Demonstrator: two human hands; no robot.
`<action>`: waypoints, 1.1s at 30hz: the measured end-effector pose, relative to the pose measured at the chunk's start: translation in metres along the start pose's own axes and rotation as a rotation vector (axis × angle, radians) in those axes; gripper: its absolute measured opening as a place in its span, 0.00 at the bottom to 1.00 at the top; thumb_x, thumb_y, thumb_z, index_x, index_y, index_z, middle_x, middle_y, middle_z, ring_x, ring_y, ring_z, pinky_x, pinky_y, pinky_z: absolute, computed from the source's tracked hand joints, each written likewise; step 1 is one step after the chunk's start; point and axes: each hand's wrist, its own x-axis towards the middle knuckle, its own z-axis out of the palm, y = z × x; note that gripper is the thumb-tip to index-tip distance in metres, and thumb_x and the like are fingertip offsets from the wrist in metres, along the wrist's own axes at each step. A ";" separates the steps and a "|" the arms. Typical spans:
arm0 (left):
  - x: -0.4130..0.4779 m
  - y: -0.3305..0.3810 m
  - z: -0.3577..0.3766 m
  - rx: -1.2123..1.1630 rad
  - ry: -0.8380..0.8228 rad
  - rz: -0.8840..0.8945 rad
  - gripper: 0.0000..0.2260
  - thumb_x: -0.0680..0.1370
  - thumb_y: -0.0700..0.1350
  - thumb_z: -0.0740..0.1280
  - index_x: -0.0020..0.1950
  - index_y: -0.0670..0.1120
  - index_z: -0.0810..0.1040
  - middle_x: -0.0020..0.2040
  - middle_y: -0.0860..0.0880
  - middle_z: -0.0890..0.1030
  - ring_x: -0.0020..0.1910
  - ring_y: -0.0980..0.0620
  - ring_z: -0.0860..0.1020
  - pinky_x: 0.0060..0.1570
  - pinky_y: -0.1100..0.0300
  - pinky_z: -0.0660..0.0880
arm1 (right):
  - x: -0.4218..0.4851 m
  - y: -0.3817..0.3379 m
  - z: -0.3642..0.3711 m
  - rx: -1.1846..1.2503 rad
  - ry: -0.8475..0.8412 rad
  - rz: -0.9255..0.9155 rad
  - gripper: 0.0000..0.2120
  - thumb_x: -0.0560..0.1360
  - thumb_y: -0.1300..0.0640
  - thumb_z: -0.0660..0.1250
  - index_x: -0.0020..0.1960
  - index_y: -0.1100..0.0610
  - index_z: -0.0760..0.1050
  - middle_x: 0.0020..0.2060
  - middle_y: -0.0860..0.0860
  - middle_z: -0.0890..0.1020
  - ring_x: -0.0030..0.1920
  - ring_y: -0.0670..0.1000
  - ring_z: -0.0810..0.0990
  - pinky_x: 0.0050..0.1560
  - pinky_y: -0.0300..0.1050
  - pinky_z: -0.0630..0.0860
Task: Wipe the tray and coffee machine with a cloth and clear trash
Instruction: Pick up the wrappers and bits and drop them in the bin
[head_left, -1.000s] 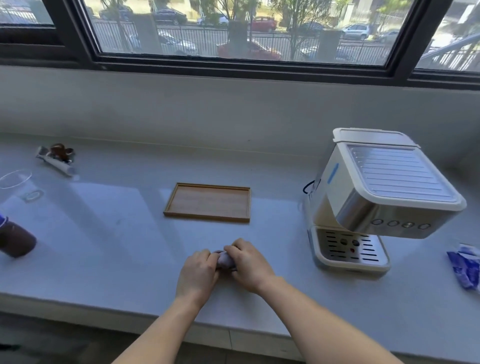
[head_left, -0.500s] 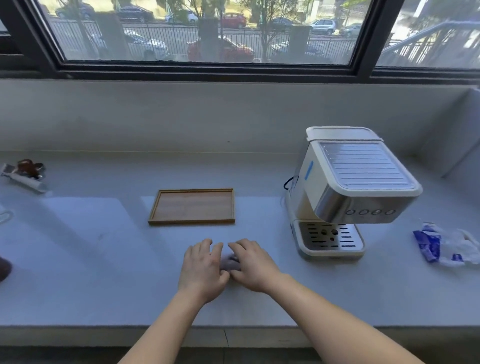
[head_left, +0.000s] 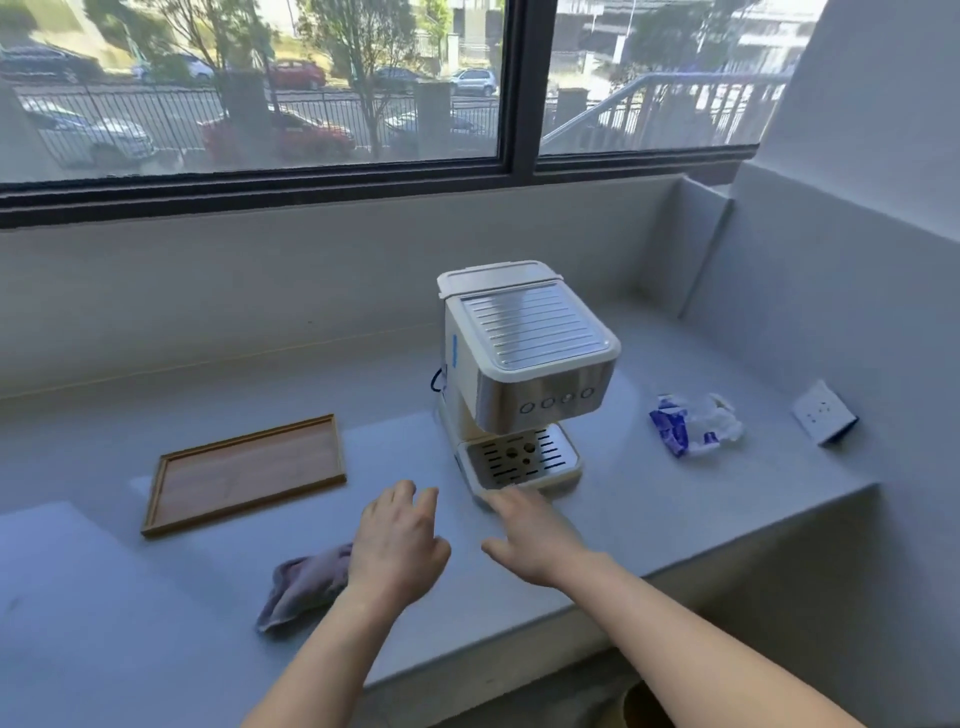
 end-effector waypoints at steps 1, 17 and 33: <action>0.003 0.009 0.000 0.005 -0.008 0.024 0.20 0.75 0.51 0.61 0.66 0.47 0.70 0.60 0.46 0.73 0.57 0.44 0.71 0.55 0.52 0.69 | -0.005 0.010 -0.006 -0.007 0.012 0.021 0.30 0.75 0.46 0.65 0.74 0.48 0.62 0.68 0.50 0.71 0.69 0.54 0.67 0.66 0.51 0.69; 0.038 0.186 0.010 -0.043 0.034 0.188 0.22 0.73 0.49 0.61 0.67 0.51 0.68 0.56 0.48 0.73 0.54 0.45 0.72 0.49 0.53 0.71 | -0.086 0.160 -0.075 0.033 0.121 0.207 0.28 0.76 0.45 0.63 0.74 0.49 0.63 0.66 0.49 0.71 0.68 0.52 0.67 0.65 0.51 0.69; 0.080 0.344 0.057 -0.179 -0.026 0.150 0.19 0.78 0.54 0.62 0.68 0.50 0.71 0.58 0.49 0.74 0.58 0.48 0.73 0.52 0.53 0.73 | -0.134 0.329 -0.118 0.155 0.228 0.292 0.21 0.76 0.50 0.65 0.69 0.51 0.71 0.60 0.49 0.79 0.59 0.50 0.77 0.57 0.45 0.73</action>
